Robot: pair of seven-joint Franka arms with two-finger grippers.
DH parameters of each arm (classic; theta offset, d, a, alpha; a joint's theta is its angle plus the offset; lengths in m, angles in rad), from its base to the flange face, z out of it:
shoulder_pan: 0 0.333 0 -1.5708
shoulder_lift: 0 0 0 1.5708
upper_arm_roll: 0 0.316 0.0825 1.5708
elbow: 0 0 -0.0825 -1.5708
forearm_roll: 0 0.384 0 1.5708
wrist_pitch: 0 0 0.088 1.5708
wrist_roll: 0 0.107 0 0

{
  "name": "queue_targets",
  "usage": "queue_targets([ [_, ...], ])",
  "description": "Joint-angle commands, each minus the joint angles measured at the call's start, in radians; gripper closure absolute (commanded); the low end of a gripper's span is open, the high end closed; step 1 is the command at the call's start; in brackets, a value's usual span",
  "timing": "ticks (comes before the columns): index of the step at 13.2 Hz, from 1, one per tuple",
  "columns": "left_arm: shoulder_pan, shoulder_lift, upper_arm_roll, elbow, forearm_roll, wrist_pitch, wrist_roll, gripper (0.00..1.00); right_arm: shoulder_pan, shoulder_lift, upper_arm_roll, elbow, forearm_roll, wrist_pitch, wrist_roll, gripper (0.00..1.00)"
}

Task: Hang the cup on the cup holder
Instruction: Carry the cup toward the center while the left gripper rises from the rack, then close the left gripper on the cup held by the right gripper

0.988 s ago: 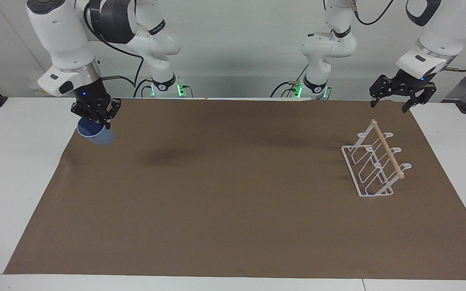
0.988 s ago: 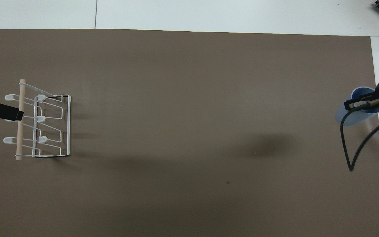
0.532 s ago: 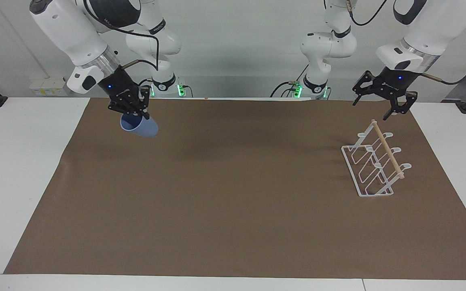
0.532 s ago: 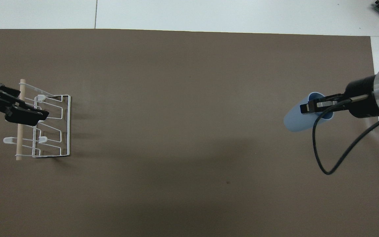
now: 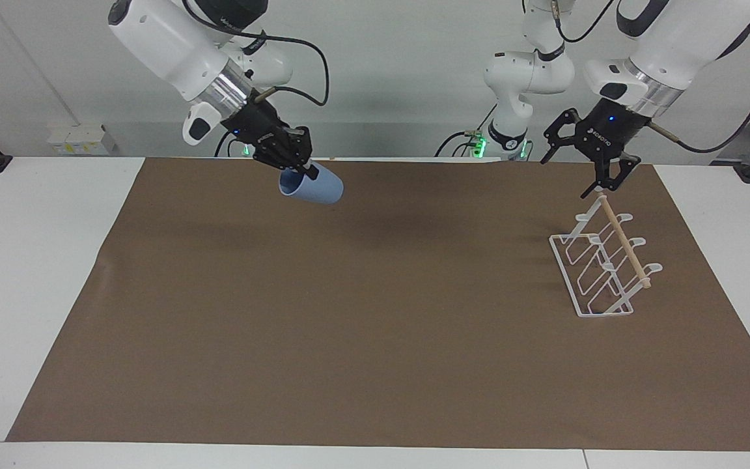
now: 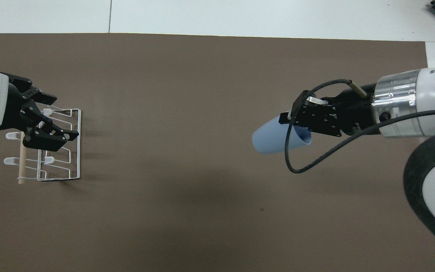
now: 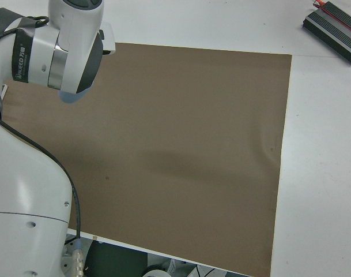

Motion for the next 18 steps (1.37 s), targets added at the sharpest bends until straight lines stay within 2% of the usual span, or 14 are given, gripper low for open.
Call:
queue_targets([
  [1, -0.064, -0.033, 0.006, -0.041, -0.026, 0.039, 0.052, 0.0, 0.061, -0.014, -0.003, -0.021, 0.08, 0.087, 0.171, 1.0],
  [3, -0.091, -0.033, 0.005, -0.044, -0.026, 0.085, 0.052, 0.0, 0.126, -0.011, -0.003, -0.021, 0.125, 0.172, 0.335, 1.0],
  [6, -0.15, -0.035, -0.003, -0.053, -0.049, 0.102, 0.054, 0.0, 0.239, 0.003, -0.003, -0.021, 0.128, 0.399, 0.651, 1.0],
  [8, -0.161, -0.035, -0.026, -0.047, -0.071, 0.114, 0.058, 0.0, 0.272, 0.009, -0.003, -0.021, 0.126, 0.472, 0.805, 1.0],
  [14, -0.164, -0.027, -0.04, -0.042, -0.115, 0.202, 0.229, 0.0, 0.275, 0.009, -0.003, -0.021, 0.126, 0.469, 0.83, 1.0],
  [18, -0.166, -0.027, -0.089, -0.045, -0.159, 0.24, 0.245, 0.0, 0.275, 0.009, -0.003, -0.021, 0.126, 0.464, 0.83, 1.0],
])
